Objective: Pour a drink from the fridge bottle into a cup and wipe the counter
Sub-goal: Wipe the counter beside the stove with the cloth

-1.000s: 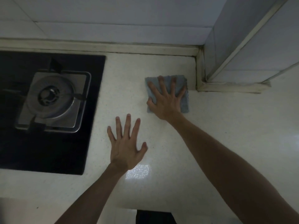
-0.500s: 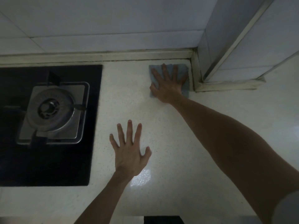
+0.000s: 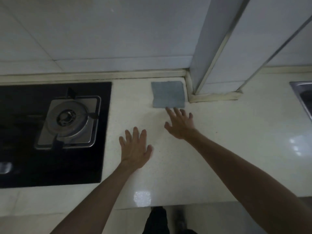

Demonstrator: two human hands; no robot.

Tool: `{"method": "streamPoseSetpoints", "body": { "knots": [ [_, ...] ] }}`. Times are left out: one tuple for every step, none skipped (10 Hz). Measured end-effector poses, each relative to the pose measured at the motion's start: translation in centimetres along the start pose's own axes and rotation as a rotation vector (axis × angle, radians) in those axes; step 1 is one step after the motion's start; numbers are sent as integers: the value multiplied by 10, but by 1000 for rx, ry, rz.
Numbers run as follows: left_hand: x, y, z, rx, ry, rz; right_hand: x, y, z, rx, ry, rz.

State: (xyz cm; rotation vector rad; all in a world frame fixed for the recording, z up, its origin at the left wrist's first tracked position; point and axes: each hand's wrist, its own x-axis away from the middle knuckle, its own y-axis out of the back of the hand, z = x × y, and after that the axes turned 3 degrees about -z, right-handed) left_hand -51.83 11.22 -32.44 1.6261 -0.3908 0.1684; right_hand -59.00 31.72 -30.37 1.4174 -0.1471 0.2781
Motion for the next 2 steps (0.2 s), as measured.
{"method": "streamPoseSetpoints", "body": {
  "knots": [
    [15, 22, -3, 22, -1, -55, 35, 11, 3, 19, 18, 1],
    [30, 38, -7, 40, -44, -105, 69, 26, 8, 16, 35, -64]
  ]
}}
